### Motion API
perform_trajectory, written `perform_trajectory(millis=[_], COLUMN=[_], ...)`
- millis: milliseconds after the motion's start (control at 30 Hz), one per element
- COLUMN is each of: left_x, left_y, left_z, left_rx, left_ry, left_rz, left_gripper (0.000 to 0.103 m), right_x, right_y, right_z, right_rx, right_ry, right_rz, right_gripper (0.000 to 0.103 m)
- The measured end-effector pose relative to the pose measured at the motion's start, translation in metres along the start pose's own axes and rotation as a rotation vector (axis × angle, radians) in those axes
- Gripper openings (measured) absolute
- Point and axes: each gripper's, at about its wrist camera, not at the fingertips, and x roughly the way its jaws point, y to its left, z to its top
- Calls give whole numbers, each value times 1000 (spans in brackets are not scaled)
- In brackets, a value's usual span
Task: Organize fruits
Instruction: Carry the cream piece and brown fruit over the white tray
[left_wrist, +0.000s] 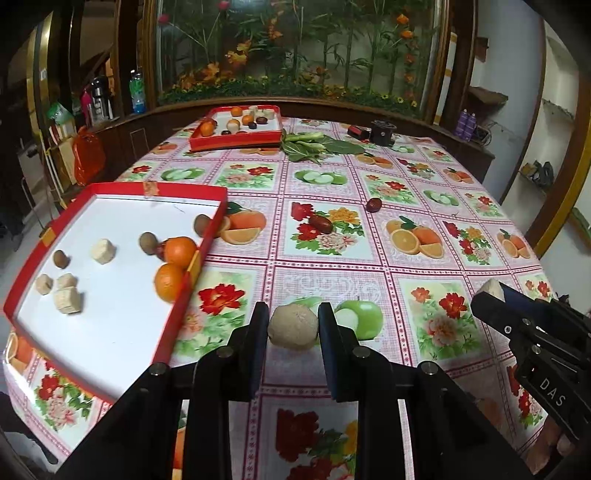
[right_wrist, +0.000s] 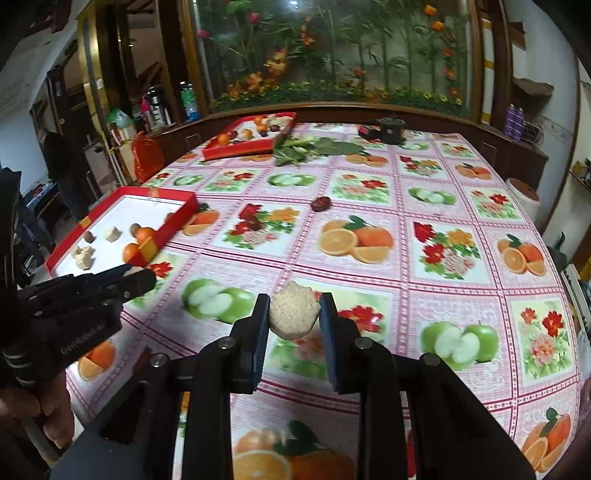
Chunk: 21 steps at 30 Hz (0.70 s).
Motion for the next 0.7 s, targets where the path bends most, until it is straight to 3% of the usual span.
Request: perform_trajectory(millis=[267, 700], left_x=[-9, -14], left_y=[23, 90], left_z=[-2, 2], left_rx=[-47, -164], left_ry=[-2, -6], left_rz=[38, 137], left_gripper=[26, 26], right_x=[-1, 18], right_y=[32, 108], right_z=[12, 37], right_rx=[-61, -186], right_ry=[-15, -21], right_rz=[40, 144], right_gripper=[29, 29])
